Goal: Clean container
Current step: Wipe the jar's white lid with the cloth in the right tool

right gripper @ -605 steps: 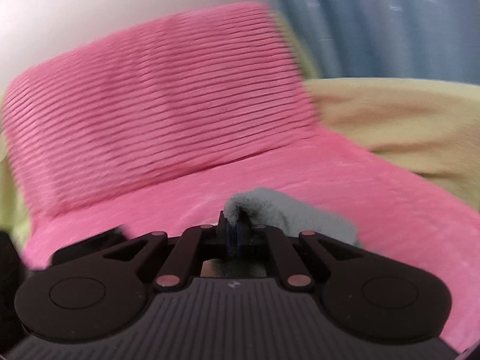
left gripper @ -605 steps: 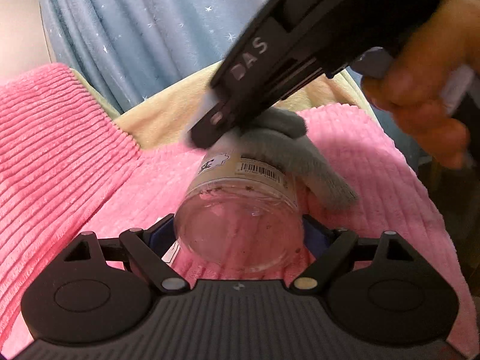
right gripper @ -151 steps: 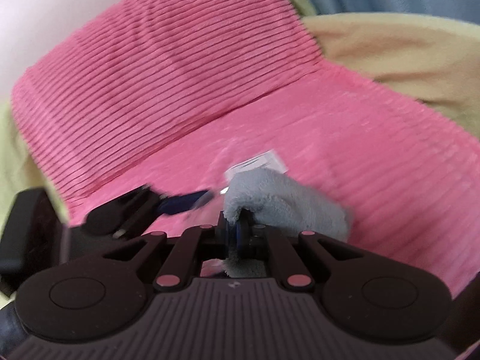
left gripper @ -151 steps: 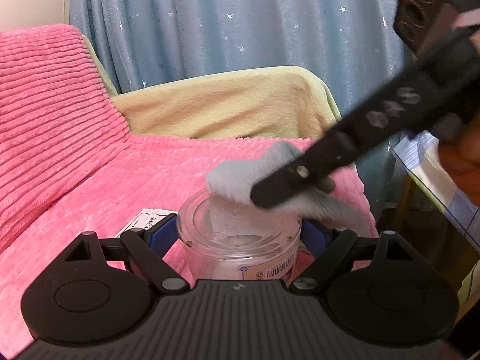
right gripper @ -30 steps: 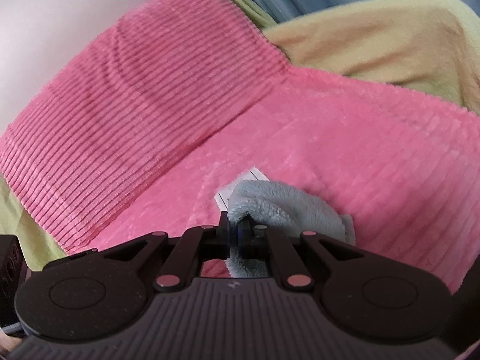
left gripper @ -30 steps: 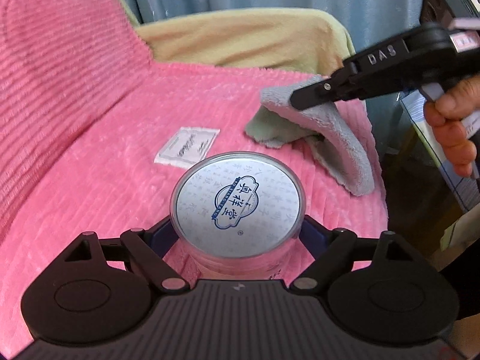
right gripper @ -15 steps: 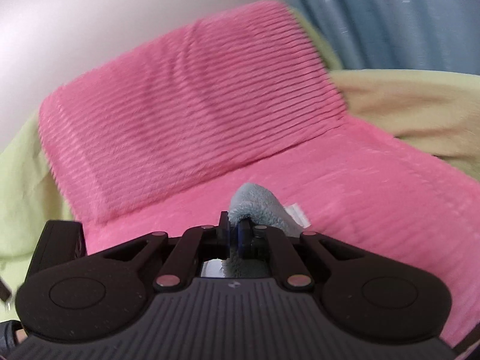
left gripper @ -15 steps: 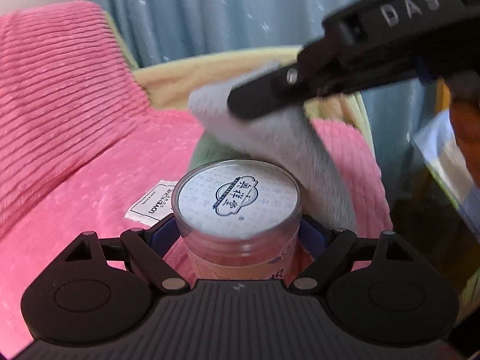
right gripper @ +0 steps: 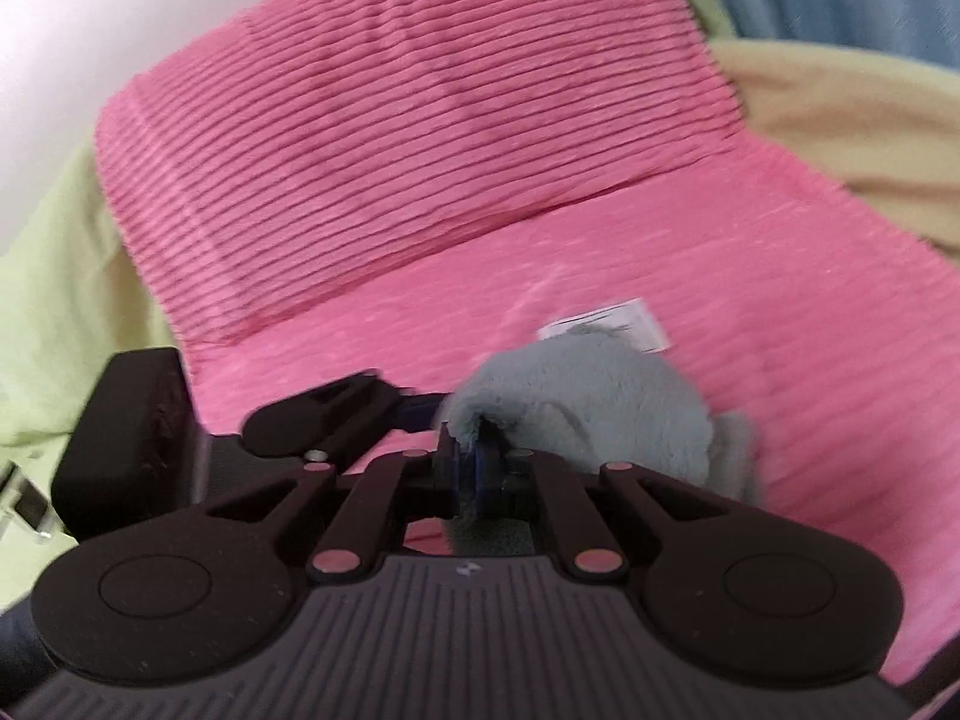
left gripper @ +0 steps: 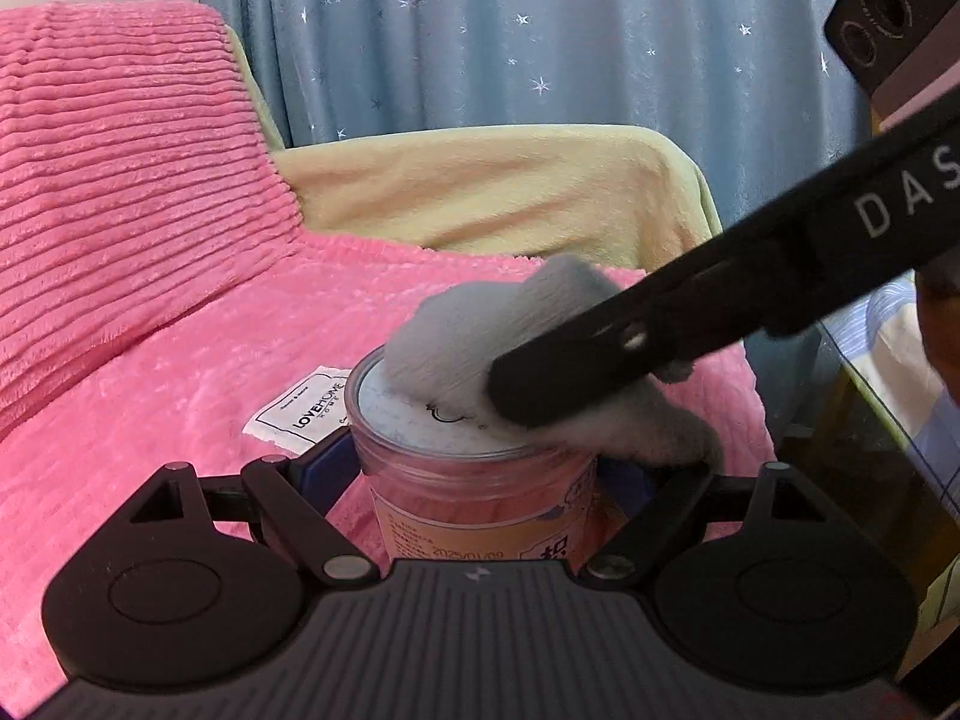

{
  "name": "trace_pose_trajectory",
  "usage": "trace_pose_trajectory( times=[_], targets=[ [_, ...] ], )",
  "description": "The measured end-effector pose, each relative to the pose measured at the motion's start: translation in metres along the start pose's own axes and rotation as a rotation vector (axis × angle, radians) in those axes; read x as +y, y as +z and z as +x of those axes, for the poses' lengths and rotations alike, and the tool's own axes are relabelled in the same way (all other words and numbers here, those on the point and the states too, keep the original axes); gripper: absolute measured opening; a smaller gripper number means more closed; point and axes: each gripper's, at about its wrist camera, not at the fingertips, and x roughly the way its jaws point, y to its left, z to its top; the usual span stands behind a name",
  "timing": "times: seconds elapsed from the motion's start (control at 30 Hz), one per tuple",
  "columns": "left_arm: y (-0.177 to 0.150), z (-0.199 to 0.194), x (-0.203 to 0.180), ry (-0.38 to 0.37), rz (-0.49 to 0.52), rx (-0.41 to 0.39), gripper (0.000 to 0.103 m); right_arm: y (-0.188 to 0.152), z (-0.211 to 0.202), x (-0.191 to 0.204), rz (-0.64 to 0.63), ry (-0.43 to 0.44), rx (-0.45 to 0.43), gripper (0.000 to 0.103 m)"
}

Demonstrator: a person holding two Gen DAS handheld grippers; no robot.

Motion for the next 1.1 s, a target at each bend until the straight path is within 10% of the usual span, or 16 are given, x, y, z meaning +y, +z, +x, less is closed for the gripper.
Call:
trace_pose_trajectory(
  times=[0.43, 0.8, 1.1],
  targets=[
    [-0.002, 0.001, 0.002, -0.001, -0.008, -0.011, 0.085, 0.012, 0.021, -0.025, 0.068, -0.132, -0.123, 0.001],
    [-0.003, 0.000, -0.002, 0.006, 0.005, -0.011, 0.085, 0.004, -0.003, -0.010, 0.031, -0.040, 0.026, 0.002],
    [-0.003, 0.000, 0.000, 0.011, -0.004, -0.019, 0.085, 0.015, 0.025, -0.007, 0.052, -0.069, -0.060, 0.001]
  ],
)
